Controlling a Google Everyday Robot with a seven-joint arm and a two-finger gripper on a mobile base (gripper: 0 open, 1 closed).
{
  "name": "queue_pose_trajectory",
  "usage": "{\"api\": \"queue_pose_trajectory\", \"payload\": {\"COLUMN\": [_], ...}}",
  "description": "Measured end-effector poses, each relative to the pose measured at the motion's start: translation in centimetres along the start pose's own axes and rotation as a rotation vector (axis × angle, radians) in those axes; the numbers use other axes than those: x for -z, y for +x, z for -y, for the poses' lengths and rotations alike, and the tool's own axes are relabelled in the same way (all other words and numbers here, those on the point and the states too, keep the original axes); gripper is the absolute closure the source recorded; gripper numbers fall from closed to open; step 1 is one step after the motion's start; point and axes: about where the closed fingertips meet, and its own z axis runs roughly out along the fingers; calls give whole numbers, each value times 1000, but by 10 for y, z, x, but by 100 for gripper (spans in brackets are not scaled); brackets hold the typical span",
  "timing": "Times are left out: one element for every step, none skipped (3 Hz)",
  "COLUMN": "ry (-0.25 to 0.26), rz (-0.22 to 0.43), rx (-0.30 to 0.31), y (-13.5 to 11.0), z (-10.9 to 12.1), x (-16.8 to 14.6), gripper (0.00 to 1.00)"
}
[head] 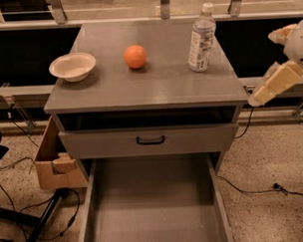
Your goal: Place blue plastic bottle into middle drawer
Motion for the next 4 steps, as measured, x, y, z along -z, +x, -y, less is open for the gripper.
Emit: {"api": "queue_pose_trajectory", "payload": {"ry": [98, 188, 219, 174], "rz": [151, 335, 502, 603], "rx": [-28, -83, -157, -216], "y": [2, 1, -8, -23], "z": [47, 88, 123, 143], "x": [-21, -49, -74, -92], "gripper": [0, 0, 0, 0]}}
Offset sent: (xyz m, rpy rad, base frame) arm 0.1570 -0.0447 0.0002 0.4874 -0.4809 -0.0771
